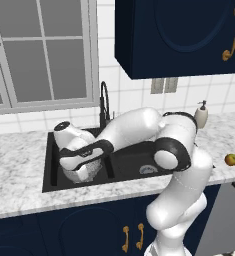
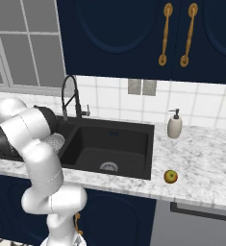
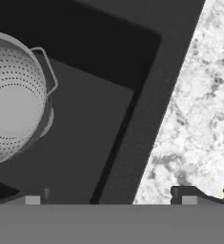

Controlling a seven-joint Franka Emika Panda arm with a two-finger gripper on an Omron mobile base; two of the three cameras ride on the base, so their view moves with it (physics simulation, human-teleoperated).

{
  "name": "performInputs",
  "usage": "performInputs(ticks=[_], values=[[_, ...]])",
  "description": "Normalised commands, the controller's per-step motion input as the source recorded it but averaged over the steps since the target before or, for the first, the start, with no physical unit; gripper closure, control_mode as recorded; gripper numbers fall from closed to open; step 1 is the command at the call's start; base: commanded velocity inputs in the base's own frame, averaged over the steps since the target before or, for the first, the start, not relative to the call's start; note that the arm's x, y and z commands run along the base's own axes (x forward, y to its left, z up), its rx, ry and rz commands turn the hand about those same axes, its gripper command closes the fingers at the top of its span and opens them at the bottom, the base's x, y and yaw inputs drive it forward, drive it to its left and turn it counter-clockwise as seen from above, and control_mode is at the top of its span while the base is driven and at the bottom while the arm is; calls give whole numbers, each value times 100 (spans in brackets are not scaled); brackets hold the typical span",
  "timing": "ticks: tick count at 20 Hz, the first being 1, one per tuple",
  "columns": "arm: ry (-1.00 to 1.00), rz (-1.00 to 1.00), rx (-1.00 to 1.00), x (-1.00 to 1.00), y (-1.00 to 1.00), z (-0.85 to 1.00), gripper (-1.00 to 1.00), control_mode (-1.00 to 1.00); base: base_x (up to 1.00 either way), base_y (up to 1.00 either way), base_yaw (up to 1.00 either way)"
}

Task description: Put the colander in the sink, put the apple, orange in the colander, and turn on the sink faucet and pour water over the colander.

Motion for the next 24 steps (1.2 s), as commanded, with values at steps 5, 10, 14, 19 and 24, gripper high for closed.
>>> performInputs(ticks=[5, 10, 14, 19, 24], values=[[-21, 22, -15, -63, 25, 41, -100, -100, 0, 0, 0], [-16, 33, -7, -48, 27, 51, -100, -100, 0, 0, 0], [-8, 42, 0, -23, 16, 58, -100, -100, 0, 0, 0], [6, 63, 0, -9, 37, 18, -100, -100, 0, 0, 0], [12, 85, 3, -14, 38, 0, -100, -100, 0, 0, 0]])
